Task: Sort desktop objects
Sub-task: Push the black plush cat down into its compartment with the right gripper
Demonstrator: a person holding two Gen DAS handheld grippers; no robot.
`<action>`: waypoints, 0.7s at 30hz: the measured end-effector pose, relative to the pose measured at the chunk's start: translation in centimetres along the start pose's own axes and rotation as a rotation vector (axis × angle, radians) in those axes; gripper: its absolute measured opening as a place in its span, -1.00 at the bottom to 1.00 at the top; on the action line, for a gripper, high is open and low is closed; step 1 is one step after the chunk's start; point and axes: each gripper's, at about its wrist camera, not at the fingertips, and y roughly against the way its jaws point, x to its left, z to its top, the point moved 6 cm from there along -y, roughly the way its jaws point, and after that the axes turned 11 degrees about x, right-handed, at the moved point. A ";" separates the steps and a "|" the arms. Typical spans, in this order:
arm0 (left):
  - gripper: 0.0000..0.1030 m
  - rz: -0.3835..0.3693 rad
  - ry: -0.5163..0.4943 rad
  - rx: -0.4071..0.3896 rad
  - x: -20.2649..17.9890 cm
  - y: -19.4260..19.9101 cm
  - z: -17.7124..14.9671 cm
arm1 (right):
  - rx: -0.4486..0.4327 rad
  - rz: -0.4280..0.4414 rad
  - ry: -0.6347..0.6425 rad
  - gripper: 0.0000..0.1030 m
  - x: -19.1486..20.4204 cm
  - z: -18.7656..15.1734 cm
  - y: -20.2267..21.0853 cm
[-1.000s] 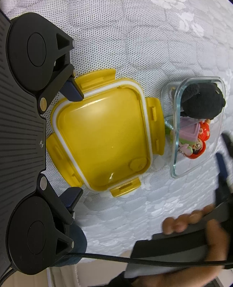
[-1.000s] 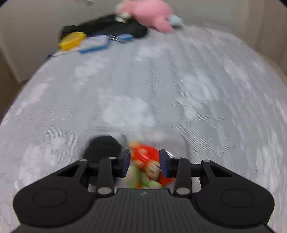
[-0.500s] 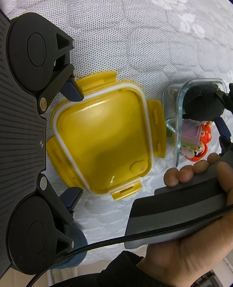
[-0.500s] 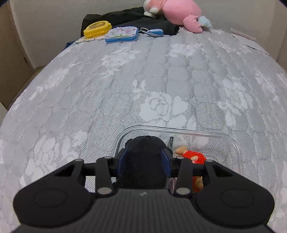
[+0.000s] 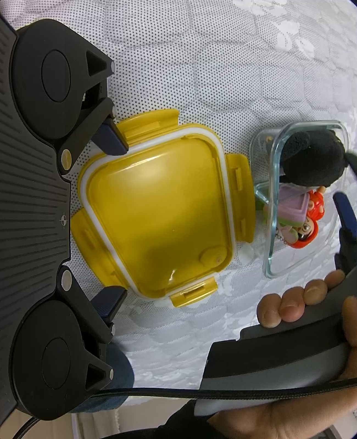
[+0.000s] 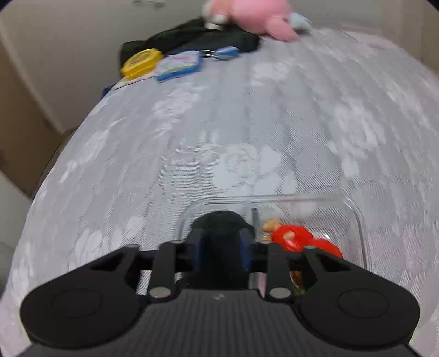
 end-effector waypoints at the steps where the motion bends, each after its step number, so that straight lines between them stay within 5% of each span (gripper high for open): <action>1: 1.00 0.001 0.000 0.001 0.0 0.0 0.0 | -0.002 -0.015 0.018 0.02 0.5 0.0 -0.1; 12: 1.00 -0.001 0.004 -0.001 0.2 0.2 0.1 | 0.009 -0.223 0.204 0.00 3.8 -1.3 -2.9; 21: 1.00 -0.008 0.010 -0.011 0.2 0.6 0.1 | 0.032 0.004 -0.076 -0.17 -0.2 -0.8 -1.7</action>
